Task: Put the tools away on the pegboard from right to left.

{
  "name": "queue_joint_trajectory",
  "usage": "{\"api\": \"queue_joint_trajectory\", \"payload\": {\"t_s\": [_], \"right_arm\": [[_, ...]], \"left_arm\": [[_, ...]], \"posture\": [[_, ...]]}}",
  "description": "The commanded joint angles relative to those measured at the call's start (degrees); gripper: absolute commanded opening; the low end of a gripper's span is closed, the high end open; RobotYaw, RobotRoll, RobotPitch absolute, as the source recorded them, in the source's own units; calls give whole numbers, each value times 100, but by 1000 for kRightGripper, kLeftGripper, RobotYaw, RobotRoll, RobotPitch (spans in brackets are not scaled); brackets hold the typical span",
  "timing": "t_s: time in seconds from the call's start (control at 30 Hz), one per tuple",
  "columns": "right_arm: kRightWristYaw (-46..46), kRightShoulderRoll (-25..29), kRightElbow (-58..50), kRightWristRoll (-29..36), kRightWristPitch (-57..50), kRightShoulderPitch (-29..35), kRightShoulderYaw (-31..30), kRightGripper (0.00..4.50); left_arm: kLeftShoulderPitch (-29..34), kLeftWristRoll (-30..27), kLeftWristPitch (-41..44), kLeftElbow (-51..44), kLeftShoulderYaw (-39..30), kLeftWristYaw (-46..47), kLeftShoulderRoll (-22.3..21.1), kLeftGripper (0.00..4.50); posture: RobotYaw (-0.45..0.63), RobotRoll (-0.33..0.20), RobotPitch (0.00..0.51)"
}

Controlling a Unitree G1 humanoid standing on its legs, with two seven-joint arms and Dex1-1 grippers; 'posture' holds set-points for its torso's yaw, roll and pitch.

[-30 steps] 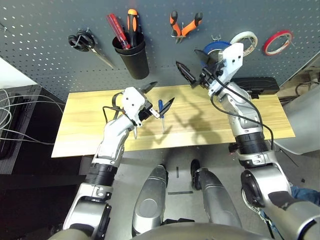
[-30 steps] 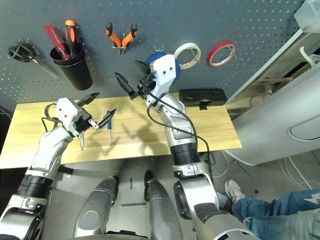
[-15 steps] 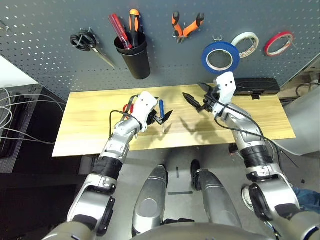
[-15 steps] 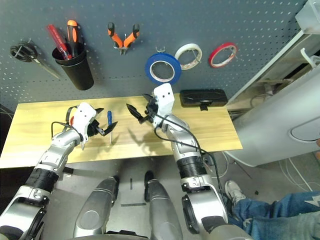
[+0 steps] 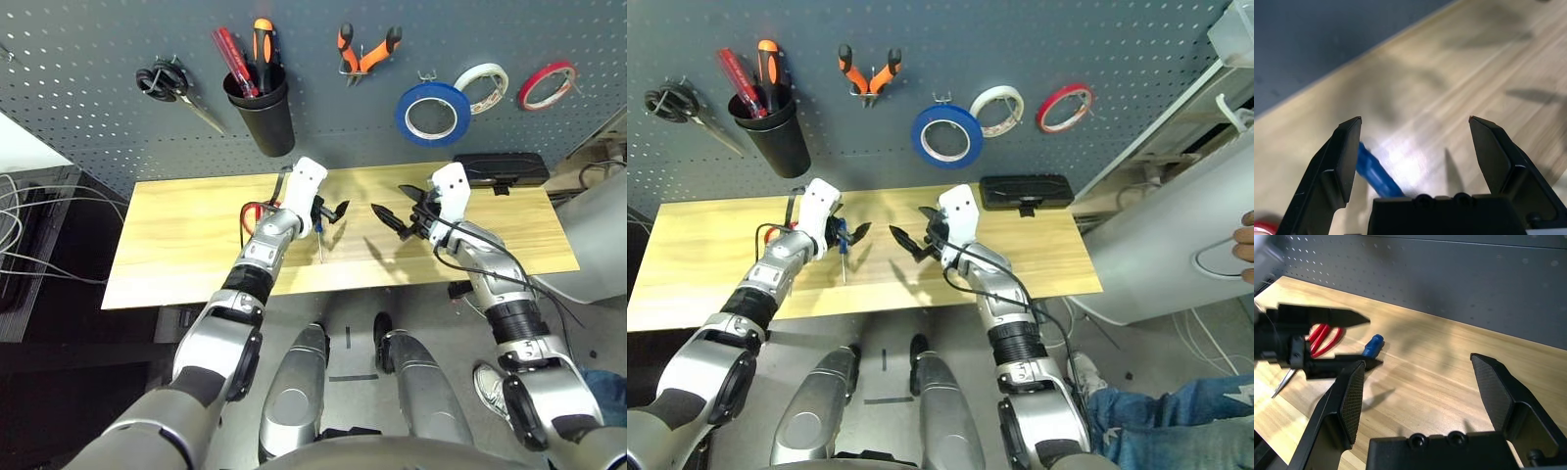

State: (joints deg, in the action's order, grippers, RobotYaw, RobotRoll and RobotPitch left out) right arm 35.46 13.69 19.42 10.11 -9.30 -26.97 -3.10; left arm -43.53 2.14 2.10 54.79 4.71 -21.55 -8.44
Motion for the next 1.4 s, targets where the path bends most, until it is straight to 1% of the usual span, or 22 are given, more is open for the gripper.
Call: {"api": "queue_joint_trajectory", "payload": {"t_s": [0.03,0.3,0.43,0.7,0.8,0.93,1.03,1.13,1.27,1.4], "right_arm": [[-25,-40,-176,-35,-171,187,-100,4444],[-98,-137,-446,-31,-365,250,-159,4444],[-115,-145,-548,-16,-462,228,-153,4444],[-156,-188,-648,-6,-554,218,-160,4444],[-162,-202,-655,1,-575,173,-147,4500],[-172,-212,-643,4,-562,127,-132,4500],[-162,-219,-594,8,-519,60,-122,4500],[-150,-228,-531,19,-491,-45,-104,4500],[-119,-251,-450,50,-465,-244,-83,4500],[-31,-283,-439,121,-488,-439,-75,4500]], "left_arm": [[-92,8,402,461,-138,338,56,4500],[-362,-44,740,1001,-344,694,140,4500],[-433,-160,1034,1183,-484,617,283,4500],[-471,-161,1266,1345,-522,537,407,4500],[-484,-168,1304,1390,-561,627,413,3929],[-486,-151,1302,1389,-604,685,404,2652],[-461,-159,1190,1297,-644,744,375,1552],[-383,-161,1057,1158,-652,759,333,573],[-129,-204,752,658,-668,749,260,527],[323,-481,557,-419,-780,533,305,527]], "posture": [[169,0,339],[138,0,346],[131,0,347],[122,0,348],[119,0,348],[118,0,341],[126,0,332],[135,0,325],[148,0,313],[157,0,303]]}}
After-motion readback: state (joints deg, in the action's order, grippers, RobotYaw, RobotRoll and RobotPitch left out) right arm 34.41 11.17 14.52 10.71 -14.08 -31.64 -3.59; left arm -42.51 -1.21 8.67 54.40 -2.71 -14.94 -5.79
